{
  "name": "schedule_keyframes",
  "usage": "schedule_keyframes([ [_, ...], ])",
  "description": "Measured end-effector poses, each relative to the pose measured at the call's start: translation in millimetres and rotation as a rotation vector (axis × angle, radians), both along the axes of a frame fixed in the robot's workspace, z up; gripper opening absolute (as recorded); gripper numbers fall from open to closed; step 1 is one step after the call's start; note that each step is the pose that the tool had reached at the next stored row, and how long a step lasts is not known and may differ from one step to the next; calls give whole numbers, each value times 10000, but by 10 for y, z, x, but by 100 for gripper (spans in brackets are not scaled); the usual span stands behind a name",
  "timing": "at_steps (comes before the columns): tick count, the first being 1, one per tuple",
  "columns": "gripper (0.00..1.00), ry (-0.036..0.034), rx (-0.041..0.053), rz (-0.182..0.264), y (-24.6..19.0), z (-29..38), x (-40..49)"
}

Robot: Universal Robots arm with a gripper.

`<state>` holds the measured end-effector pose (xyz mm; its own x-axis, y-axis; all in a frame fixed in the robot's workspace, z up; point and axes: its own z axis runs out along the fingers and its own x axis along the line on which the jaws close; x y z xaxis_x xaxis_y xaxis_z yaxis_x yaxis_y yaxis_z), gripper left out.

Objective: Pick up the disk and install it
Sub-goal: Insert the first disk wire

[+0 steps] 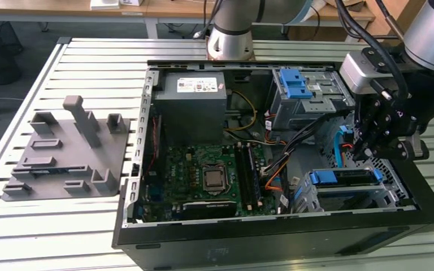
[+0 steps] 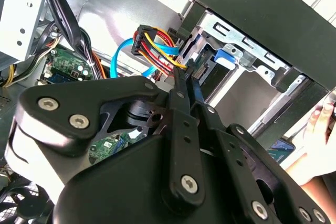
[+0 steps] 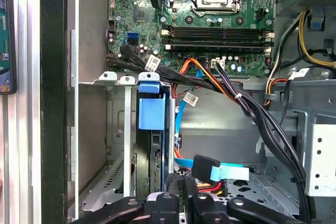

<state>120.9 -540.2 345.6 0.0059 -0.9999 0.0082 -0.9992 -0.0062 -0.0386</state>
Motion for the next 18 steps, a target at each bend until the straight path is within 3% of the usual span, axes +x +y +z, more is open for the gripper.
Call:
schedule_keyframes([
  [8, 16, 39, -21, -70, -99, 0, 1],
  [10, 16, 144, -21, -97, -109, 0, 5],
  [14, 16, 506, -22, -115, -110, 0, 25],
  [16, 16, 598, -22, -127, -113, -4, 38],
  [18, 16, 622, -22, -148, -130, -13, 45],
])
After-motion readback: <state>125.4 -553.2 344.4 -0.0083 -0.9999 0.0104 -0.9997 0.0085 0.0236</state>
